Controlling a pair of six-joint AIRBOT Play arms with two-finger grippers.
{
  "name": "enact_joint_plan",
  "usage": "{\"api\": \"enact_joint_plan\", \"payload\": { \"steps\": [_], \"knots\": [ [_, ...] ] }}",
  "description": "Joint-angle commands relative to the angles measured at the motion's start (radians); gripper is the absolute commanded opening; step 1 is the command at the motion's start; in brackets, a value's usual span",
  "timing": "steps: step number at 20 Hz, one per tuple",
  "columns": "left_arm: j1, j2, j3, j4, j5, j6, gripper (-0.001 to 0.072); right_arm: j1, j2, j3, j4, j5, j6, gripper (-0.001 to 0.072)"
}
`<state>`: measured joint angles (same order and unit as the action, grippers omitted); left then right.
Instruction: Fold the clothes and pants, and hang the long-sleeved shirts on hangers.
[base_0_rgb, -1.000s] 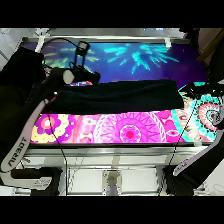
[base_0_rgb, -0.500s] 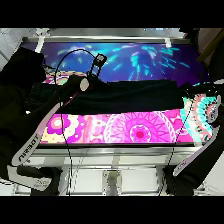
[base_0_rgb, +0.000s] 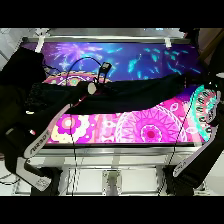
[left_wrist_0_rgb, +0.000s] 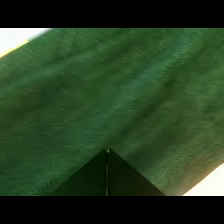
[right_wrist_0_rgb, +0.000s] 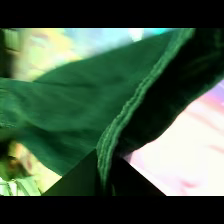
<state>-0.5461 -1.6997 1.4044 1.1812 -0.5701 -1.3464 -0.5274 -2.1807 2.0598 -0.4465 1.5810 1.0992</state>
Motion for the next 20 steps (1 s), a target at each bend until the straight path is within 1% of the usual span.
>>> {"api": "enact_joint_plan", "payload": {
  "steps": [1,3,5,6,9,11,12,15,17,20],
  "knots": [
    [-0.052,-0.081,0.001,-0.166,0.026,0.000,0.0026,0.074,0.069,0.012,0.117,0.000,0.035,0.0030],
    [-0.081,-0.119,0.001,-0.230,0.032,0.000,0.0026,0.156,0.106,0.012,0.117,0.000,0.037,0.0030],
    [-0.079,-0.110,0.001,-0.232,0.031,-0.001,0.0026,0.253,0.135,0.012,0.108,-0.012,0.066,0.0030],
    [-0.058,-0.085,0.001,-0.232,0.029,0.000,0.0026,0.308,0.144,0.012,0.079,-0.029,0.093,0.0029],
    [0.065,0.043,0.001,-0.160,-0.022,0.000,0.0026,0.480,0.150,0.012,-0.049,-0.080,0.163,0.0030],
    [0.186,0.147,0.001,-0.122,-0.113,0.000,0.0026,0.605,0.150,0.012,-0.160,-0.145,0.214,0.0030],
    [0.241,0.191,0.001,-0.106,-0.152,0.000,0.0025,0.664,0.150,0.010,-0.205,-0.188,0.227,0.0030],
    [0.395,0.284,0.001,-0.104,-0.229,0.000,0.0025,0.838,0.146,-0.018,-0.333,-0.393,0.297,0.0029],
    [0.456,0.307,0.001,-0.105,-0.271,0.000,0.0026,0.932,0.121,-0.030,-0.370,-0.486,0.347,0.0030],
    [0.481,0.308,0.000,-0.104,-0.330,0.001,0.0026,1.030,0.060,-0.030,-0.370,-0.526,0.383,0.0032]
  ]
}}
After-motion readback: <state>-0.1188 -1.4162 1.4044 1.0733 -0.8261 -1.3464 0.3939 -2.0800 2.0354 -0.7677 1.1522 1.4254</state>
